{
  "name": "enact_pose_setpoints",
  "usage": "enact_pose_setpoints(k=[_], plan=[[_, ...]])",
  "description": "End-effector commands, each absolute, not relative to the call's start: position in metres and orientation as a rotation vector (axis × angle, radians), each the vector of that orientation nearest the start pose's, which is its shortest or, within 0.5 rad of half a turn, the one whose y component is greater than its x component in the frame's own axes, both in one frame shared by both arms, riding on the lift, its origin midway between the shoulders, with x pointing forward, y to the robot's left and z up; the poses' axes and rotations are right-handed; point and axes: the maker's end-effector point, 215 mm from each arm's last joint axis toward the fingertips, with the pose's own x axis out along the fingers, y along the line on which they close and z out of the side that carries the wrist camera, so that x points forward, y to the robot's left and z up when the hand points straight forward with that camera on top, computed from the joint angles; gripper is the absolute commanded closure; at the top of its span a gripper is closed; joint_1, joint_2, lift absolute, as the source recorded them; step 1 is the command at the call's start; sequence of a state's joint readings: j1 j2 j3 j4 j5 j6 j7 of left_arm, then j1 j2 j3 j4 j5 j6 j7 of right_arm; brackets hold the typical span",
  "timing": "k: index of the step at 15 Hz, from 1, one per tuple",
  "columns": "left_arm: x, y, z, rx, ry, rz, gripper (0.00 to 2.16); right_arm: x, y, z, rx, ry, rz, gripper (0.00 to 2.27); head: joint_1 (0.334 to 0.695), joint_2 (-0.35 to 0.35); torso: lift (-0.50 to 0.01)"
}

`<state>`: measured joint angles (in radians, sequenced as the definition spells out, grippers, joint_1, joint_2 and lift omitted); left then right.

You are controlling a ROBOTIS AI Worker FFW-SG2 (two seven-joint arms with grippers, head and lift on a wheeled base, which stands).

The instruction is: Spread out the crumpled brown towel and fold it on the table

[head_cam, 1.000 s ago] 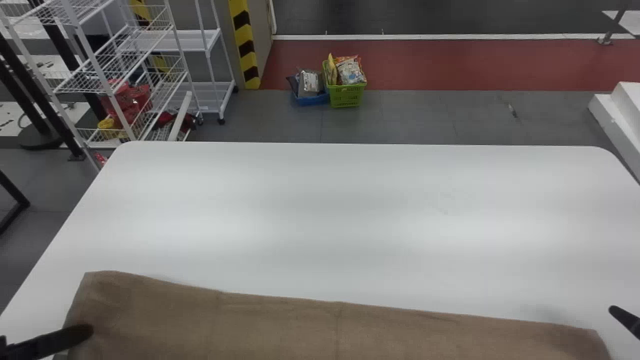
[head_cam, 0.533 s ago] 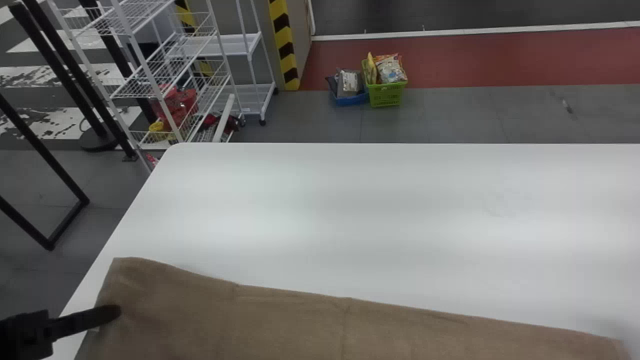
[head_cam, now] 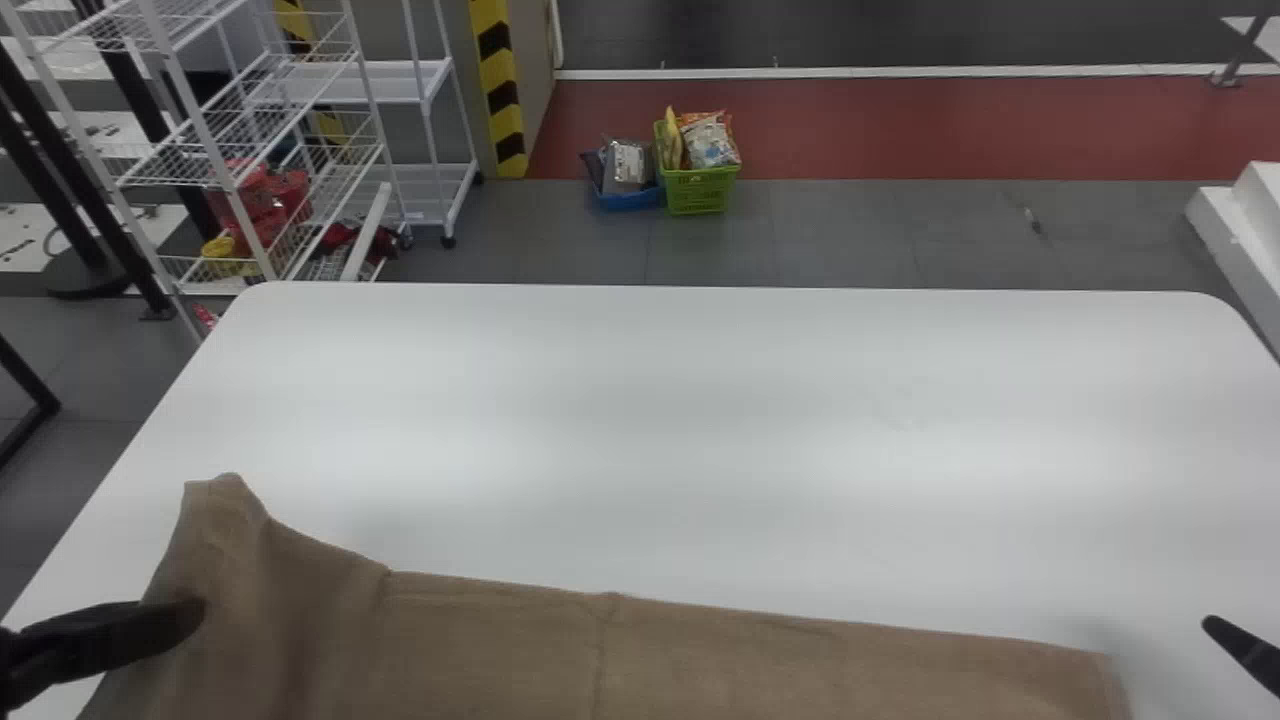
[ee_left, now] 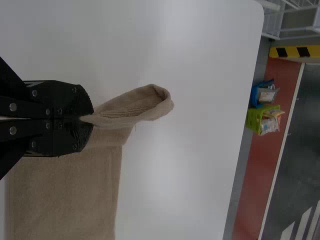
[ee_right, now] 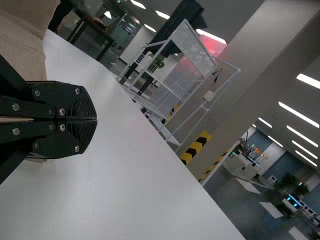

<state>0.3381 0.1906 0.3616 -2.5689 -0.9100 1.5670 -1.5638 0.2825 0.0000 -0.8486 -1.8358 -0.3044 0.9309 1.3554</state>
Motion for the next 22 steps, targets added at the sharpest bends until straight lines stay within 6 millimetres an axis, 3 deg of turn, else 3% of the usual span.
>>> enact_pose_setpoints(k=[1,3,6,10,14,18,20,22], plan=[[0.301,0.334,-0.324,-0.092,0.857,-0.262,1.36,0.33,-0.363,-0.402,0.814,0.325,0.549,1.13,0.695,-0.006,-0.127],[0.3,0.314,-0.318,-0.081,0.842,-0.315,1.36,0.332,-0.364,-0.407,0.808,0.317,0.546,1.13,0.695,-0.035,-0.127],[0.297,0.263,-0.325,-0.099,0.852,-0.441,1.36,0.335,-0.358,-0.412,0.805,0.321,0.555,1.13,0.695,-0.103,-0.127],[0.305,0.205,-0.318,-0.126,0.818,-0.581,1.36,0.339,-0.352,-0.413,0.791,0.324,0.565,1.13,0.695,-0.204,-0.127],[0.312,0.172,-0.309,-0.187,0.779,-0.636,1.36,0.341,-0.343,-0.419,0.791,0.332,0.581,1.13,0.695,-0.271,-0.127],[0.286,0.131,-0.326,-0.21,0.84,-0.725,1.36,0.344,-0.337,-0.424,0.784,0.332,0.591,1.13,0.695,-0.312,-0.127],[0.271,0.122,-0.339,-0.21,0.887,-0.743,1.36,0.347,-0.336,-0.425,0.78,0.328,0.592,1.13,0.695,-0.35,-0.127],[0.269,0.113,-0.339,-0.214,0.888,-0.756,1.36,0.35,-0.334,-0.429,0.783,0.326,0.593,1.13,0.695,-0.35,-0.127]])
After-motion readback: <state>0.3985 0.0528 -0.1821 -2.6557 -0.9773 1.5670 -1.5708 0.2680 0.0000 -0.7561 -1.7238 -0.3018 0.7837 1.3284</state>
